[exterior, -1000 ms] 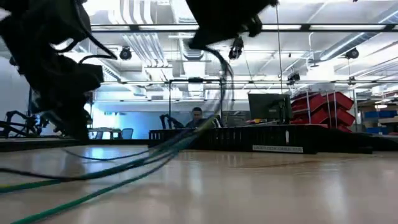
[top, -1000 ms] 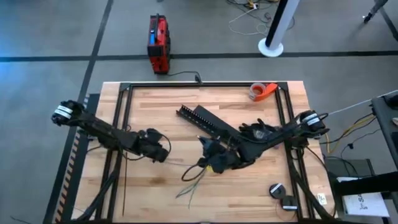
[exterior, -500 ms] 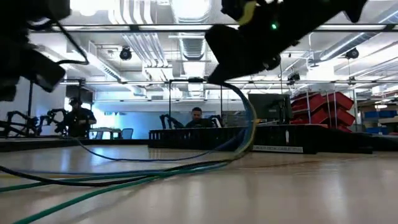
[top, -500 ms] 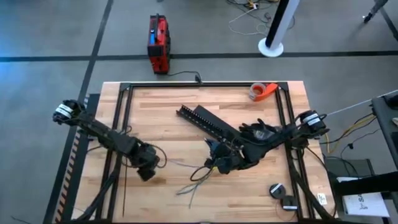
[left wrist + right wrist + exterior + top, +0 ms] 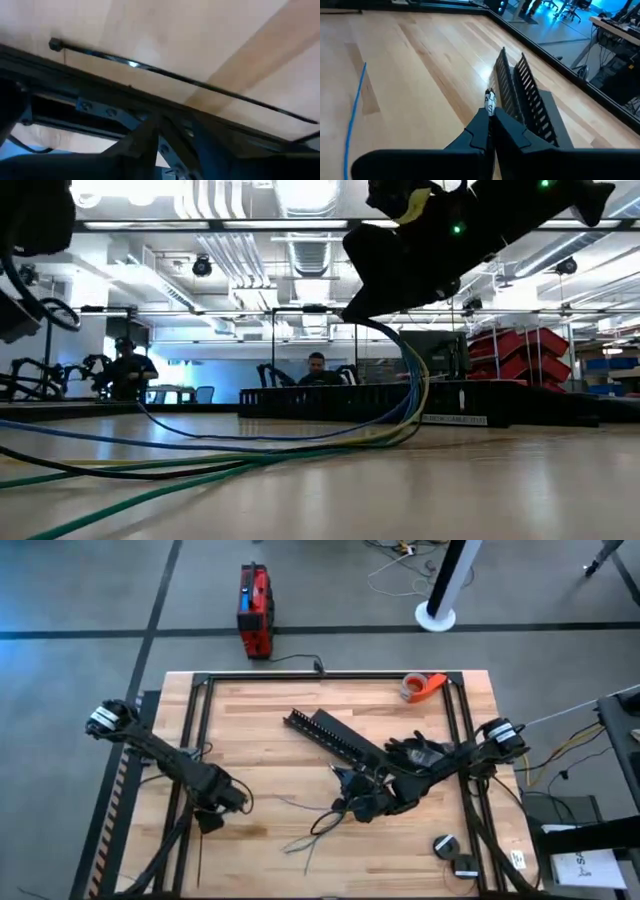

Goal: Ziptie cables
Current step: Wrap the zip tie around the cable bundle

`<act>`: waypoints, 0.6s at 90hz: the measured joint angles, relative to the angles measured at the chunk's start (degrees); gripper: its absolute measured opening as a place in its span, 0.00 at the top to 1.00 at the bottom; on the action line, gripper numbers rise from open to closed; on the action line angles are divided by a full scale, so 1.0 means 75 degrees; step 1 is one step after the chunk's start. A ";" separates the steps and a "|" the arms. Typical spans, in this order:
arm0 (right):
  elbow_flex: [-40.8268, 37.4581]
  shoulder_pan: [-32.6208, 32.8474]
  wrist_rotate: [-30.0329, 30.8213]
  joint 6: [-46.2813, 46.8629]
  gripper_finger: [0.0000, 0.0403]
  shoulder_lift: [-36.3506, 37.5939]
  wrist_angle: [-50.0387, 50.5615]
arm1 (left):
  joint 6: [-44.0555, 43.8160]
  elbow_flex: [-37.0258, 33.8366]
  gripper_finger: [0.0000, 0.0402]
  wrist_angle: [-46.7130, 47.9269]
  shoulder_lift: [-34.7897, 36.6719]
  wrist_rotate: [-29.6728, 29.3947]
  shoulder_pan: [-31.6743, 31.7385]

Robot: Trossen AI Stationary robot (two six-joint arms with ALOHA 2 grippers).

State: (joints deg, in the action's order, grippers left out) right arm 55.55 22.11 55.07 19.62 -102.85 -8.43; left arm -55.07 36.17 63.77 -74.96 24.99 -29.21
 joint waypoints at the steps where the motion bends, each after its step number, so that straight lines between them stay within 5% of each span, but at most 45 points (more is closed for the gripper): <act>1: 0.0001 0.0000 0.0000 -0.0001 0.99 0.0000 -0.0002 | 0.0016 -0.0027 0.75 -0.0016 -0.0028 0.0016 0.0004; 54: 0.0015 0.0000 0.0002 -0.0026 0.99 0.0000 -0.0119 | 0.3177 0.0191 0.81 -0.0576 -0.2969 0.0025 0.0131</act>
State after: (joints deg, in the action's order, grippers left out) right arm 55.66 22.11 55.09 19.42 -102.85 -9.32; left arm -31.24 37.60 59.45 -97.22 25.18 -28.23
